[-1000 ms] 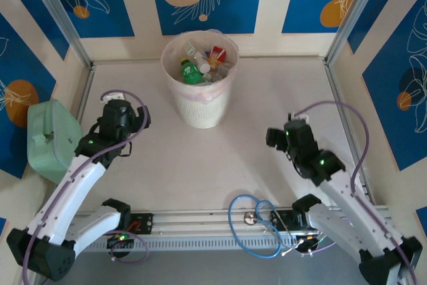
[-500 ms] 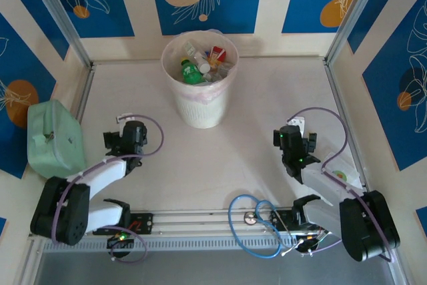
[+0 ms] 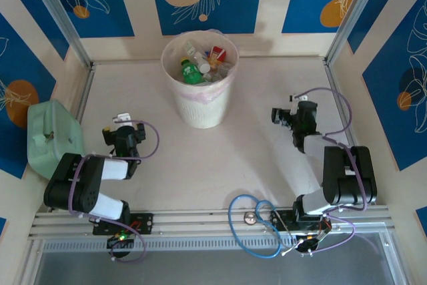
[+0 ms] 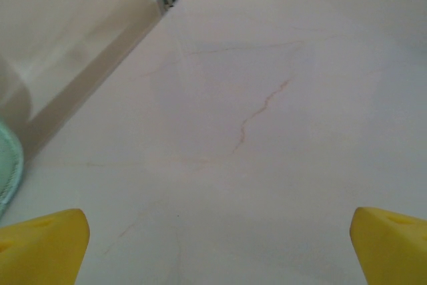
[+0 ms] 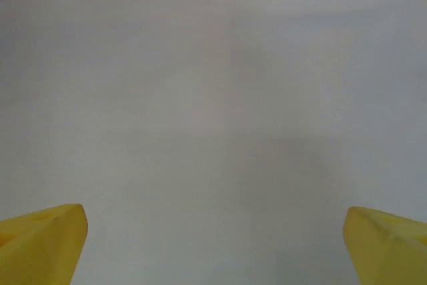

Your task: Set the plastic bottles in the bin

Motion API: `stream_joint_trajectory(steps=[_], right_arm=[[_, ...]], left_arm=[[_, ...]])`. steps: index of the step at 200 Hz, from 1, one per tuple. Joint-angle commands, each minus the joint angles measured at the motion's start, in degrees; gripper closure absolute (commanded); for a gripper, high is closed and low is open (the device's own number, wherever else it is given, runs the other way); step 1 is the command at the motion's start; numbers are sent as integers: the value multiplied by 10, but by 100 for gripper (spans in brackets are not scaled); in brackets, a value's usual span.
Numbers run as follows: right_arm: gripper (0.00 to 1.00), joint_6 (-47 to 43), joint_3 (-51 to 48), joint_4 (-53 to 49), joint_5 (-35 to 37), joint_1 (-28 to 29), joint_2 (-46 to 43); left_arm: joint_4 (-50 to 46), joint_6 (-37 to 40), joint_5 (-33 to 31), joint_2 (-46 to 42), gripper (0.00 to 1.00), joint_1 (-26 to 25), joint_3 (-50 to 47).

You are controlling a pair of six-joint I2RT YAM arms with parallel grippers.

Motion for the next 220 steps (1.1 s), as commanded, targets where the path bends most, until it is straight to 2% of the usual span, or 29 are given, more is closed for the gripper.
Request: stream_joint_trajectory(steps=[1, 6, 13, 19, 23, 31, 36, 43, 48, 57, 67, 77, 87, 103, 127, 148, 220], right_arm=[[1, -10, -21, 37, -203, -3, -8], [1, -22, -42, 73, -193, 10, -13], [1, -26, -68, 131, -143, 32, -6], [1, -15, -80, 149, -118, 30, -7], [1, -6, -90, 162, -130, 16, -7], [1, 15, -121, 268, -159, -3, 33], [1, 29, -131, 325, -160, -9, 56], [1, 20, -118, 254, -181, -18, 32], [1, 16, -105, 205, -173, -16, 21], [1, 32, -109, 264, -169, -14, 48], [1, 25, -95, 200, -164, -17, 28], [1, 32, -103, 241, -151, -12, 42], [1, 26, -94, 204, -143, -11, 31], [1, 27, -92, 200, -105, 1, 31], [1, 27, -93, 206, -101, 2, 32], [1, 21, -95, 209, -79, 14, 33], [1, 27, -92, 203, -99, 4, 33]], left_arm=[[27, 27, 113, 13, 0, 18, 37], [18, 36, 140, 19, 0, 19, 44], [27, 45, 166, 42, 0, 19, 48], [92, 56, 164, 75, 0, 18, 43], [102, 52, 160, 79, 0, 19, 39], [22, 35, 177, 49, 0, 28, 47], [44, 36, 178, 53, 0, 29, 44], [93, 43, 176, 72, 0, 29, 37], [74, 38, 178, 67, 0, 29, 38], [49, 35, 177, 57, 0, 30, 44], [75, 39, 175, 67, 0, 30, 40], [60, 37, 177, 61, 0, 30, 41], [70, 41, 175, 65, 0, 29, 41], [70, 42, 174, 64, 0, 28, 40], [63, 46, 180, 63, 0, 27, 43], [48, 74, 226, 63, 0, 16, 50], [32, 70, 252, 64, 0, 25, 59]])
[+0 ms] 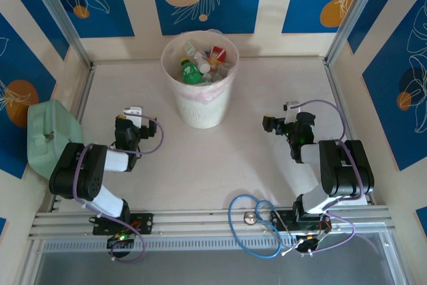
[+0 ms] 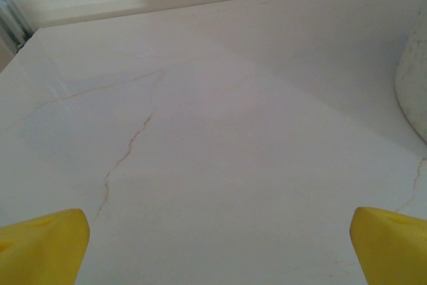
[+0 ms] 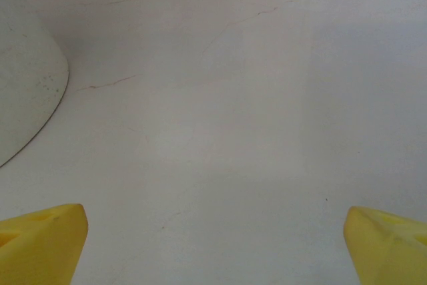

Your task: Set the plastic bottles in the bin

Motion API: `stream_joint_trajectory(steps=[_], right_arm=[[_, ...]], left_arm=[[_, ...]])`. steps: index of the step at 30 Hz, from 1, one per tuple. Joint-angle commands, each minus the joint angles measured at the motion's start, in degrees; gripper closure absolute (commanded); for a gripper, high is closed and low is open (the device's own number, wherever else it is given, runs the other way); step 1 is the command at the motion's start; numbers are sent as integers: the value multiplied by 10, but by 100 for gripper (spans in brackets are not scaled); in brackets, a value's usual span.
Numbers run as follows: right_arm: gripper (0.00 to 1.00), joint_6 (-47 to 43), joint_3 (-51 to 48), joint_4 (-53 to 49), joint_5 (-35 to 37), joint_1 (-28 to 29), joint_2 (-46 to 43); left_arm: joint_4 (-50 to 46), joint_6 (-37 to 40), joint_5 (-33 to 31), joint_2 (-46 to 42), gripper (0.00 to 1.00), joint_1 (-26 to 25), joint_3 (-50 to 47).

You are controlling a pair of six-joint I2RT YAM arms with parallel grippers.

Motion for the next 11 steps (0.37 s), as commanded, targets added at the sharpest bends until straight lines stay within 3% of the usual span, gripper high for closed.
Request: stream_joint_trajectory(steps=[1, 11], right_arm=[[1, 3, 11, 9, -1, -3, -10], [1, 1, 9, 10, 3, -1, -12]], left_arm=[[-6, 8, 25, 4, 0, 5, 13], [-5, 6, 28, 3, 0, 8, 10]])
